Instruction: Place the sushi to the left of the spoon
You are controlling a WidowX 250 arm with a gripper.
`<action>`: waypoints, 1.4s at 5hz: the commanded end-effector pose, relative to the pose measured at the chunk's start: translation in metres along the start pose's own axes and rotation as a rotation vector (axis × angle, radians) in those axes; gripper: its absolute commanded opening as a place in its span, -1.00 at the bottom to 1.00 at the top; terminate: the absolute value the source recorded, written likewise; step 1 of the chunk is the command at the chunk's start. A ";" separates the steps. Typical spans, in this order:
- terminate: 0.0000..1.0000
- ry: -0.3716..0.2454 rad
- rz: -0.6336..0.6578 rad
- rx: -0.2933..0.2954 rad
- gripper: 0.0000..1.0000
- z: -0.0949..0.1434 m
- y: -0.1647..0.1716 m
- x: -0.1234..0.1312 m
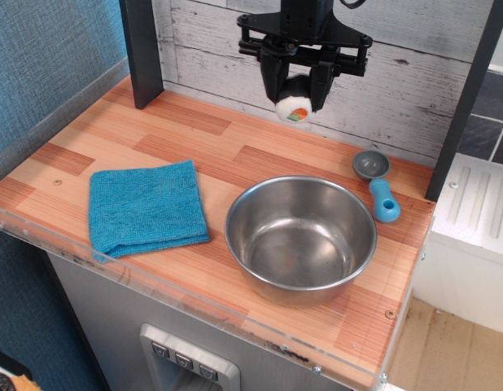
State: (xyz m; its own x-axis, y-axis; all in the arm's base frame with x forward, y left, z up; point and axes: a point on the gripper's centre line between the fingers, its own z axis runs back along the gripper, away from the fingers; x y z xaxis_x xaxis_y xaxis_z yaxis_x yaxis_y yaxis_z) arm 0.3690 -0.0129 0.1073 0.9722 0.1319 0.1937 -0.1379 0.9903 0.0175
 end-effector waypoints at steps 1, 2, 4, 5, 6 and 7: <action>-1.00 -0.005 -0.018 0.012 -1.00 -0.025 -0.001 0.016; -1.00 0.005 -0.033 0.025 -1.00 -0.039 -0.008 0.014; -1.00 0.010 -0.055 0.026 -1.00 -0.058 -0.018 0.015; -1.00 0.010 -0.084 0.010 -1.00 -0.066 -0.018 0.017; -1.00 0.017 -0.098 0.014 -1.00 -0.066 -0.016 0.019; -1.00 0.028 -0.110 0.003 -1.00 -0.071 -0.016 0.020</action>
State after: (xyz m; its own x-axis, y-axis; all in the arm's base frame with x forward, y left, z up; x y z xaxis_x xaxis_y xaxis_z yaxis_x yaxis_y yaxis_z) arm 0.4007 -0.0300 0.0241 0.9947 0.0159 0.1016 -0.0205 0.9988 0.0443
